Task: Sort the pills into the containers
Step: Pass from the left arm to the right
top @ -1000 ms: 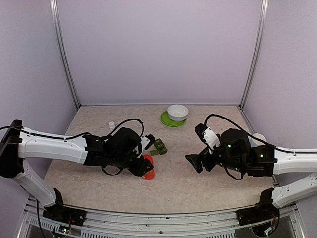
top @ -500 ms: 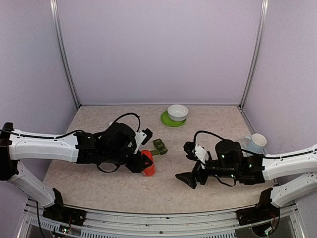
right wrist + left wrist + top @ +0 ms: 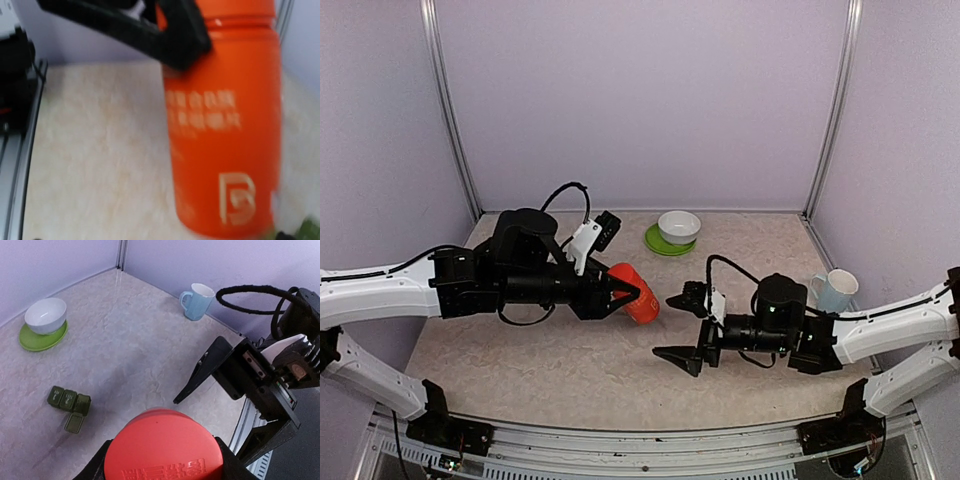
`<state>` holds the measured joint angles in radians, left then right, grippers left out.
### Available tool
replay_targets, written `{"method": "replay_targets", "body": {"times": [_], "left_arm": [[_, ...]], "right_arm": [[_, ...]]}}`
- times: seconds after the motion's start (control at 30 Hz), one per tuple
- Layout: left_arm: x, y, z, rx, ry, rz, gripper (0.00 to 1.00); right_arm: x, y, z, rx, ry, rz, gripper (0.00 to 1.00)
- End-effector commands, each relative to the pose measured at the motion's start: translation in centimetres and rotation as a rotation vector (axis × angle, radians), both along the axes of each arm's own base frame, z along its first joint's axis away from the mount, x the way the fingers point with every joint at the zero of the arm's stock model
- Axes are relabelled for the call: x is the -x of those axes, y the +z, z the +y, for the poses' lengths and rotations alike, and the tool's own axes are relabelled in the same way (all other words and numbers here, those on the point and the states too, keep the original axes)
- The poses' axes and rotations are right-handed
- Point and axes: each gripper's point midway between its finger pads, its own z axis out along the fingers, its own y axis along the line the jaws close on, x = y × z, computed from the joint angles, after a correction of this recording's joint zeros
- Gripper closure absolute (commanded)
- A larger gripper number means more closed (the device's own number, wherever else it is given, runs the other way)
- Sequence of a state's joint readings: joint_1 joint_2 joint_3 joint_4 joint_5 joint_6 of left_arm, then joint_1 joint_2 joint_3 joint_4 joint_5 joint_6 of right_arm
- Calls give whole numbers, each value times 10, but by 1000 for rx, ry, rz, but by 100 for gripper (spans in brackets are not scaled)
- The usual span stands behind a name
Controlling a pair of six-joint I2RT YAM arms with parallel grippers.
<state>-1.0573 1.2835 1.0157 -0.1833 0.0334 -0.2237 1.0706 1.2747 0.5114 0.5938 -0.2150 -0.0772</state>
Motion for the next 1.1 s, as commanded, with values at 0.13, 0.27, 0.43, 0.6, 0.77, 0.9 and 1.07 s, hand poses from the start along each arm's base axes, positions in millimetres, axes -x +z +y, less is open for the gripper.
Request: {"method": "replay_targets", "body": {"times": [0.13,0.27,0.43,0.6,0.77,0.9,1.07], "left_arm": [[15,82,-21,297,-101,-62,68],[18,95,-28,364,-131,-65,68],[21,107,-36,427,-163,-55,67],[21,112,-41,444,-174,-47,67],[20,114,-42,448,-176,-51,67],[20,116,-42,449,-175,-56,67],[19,116,-41,449,-171,-57,67]], "right_arm": [[0,83,10,-235,37,-225,3],[-3,102,9,-293,16,-275,4],[-4,114,11,-331,17,-323,5],[-11,118,13,-342,-19,-347,9],[-15,122,9,-353,-54,-365,19],[-19,120,7,-350,-81,-378,24],[-19,118,9,-348,-75,-383,42]]}}
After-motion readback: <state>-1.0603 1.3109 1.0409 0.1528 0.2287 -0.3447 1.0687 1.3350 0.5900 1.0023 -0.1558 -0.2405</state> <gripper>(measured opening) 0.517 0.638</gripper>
